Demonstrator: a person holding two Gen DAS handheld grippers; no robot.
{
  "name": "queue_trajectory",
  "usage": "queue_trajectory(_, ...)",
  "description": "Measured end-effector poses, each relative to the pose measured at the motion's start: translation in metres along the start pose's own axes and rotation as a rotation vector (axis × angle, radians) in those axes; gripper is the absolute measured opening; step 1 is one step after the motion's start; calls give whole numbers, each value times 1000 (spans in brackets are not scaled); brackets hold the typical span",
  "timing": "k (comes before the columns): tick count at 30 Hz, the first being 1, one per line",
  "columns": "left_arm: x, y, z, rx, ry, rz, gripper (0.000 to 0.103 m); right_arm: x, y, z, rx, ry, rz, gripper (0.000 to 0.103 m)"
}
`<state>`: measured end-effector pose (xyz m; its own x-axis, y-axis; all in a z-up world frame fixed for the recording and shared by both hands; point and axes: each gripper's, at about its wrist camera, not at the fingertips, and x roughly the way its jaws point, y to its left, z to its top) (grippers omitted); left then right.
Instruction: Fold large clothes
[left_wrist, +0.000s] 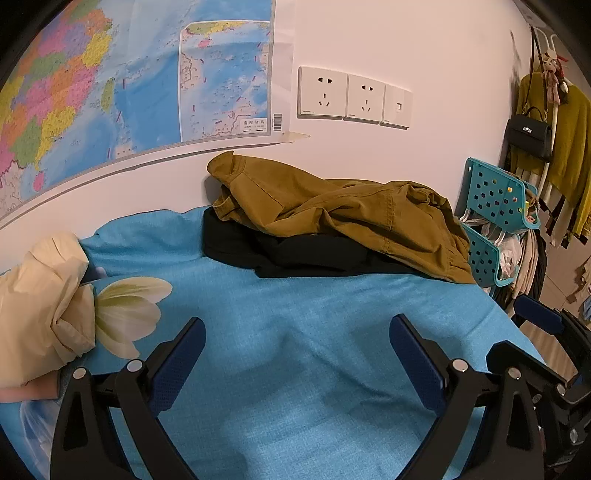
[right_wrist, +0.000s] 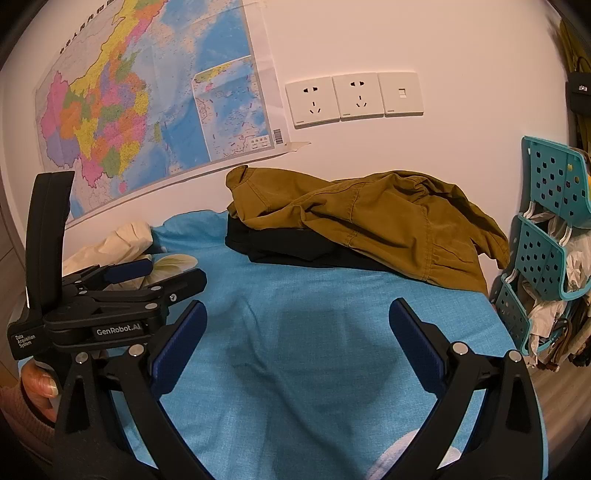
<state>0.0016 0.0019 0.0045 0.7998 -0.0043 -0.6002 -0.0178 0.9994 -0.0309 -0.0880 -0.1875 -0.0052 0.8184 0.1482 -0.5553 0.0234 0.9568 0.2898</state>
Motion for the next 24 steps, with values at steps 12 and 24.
queue_trajectory(12,-1,1,2,-4,1,2,96,1,4,0,-3,-2,-1,97)
queue_trajectory(24,-2,1,2,-5,-1,4,96,0,3,-1,3,-1,2,97)
